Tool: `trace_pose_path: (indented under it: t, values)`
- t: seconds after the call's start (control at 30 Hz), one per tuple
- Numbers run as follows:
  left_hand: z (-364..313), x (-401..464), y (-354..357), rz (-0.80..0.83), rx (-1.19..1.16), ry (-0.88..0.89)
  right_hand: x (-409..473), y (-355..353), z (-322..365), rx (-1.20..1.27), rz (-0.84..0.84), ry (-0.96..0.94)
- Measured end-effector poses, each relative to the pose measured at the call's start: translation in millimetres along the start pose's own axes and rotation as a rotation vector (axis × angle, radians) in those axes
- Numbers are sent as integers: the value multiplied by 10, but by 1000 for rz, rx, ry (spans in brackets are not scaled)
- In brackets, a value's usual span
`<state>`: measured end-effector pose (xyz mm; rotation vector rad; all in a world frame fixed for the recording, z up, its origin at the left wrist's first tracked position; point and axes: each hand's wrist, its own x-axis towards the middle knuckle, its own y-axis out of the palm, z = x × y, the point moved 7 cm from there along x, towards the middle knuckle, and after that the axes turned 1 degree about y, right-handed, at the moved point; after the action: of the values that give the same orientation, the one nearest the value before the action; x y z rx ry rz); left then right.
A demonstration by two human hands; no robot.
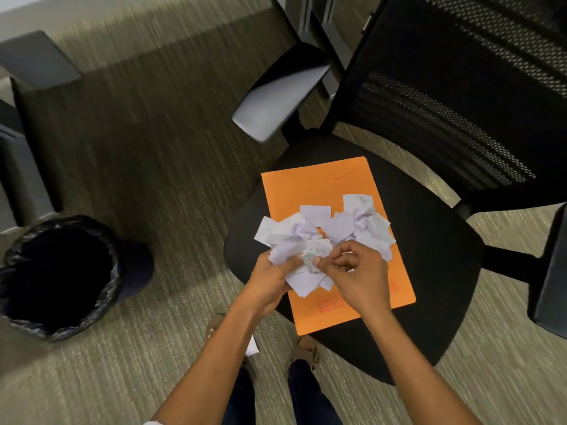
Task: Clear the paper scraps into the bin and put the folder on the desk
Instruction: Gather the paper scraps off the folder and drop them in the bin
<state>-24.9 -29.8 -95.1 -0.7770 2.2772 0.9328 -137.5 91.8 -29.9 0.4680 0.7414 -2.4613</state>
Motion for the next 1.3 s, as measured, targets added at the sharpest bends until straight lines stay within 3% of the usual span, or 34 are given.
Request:
trace_pose_path:
  t: [0.13, 0.3, 0.43, 0.57, 0.73, 0.93, 1.2, 1.3]
  values:
    - [10, -50, -66, 10, -69, -34, 40, 49, 10, -44, -7, 20]
    - [-112, -82, -180, -68, -28, 84, 49, 162, 135, -139, 21, 1]
    - [-248, -118, -457, -158, -84, 132, 37, 287, 255, -19, 75, -16]
    - [-423, -327, -1196, -340, -233, 143, 76, 344, 305, 21, 61, -6]
    - [-766, -824, -2444, -525, -387, 316, 99, 496, 413, -10, 77, -41]
    - [-822, -1284, -3913, -921, -615, 321, 78, 889, 509, -48, 83, -58]
    - [-848, -1178, -4816, -1056, -722, 174, 163, 946, 118, -62, 14, 24]
    - [-834, -1068, -4895, -996, -697, 140, 269, 917, -28, -109, -38, 35]
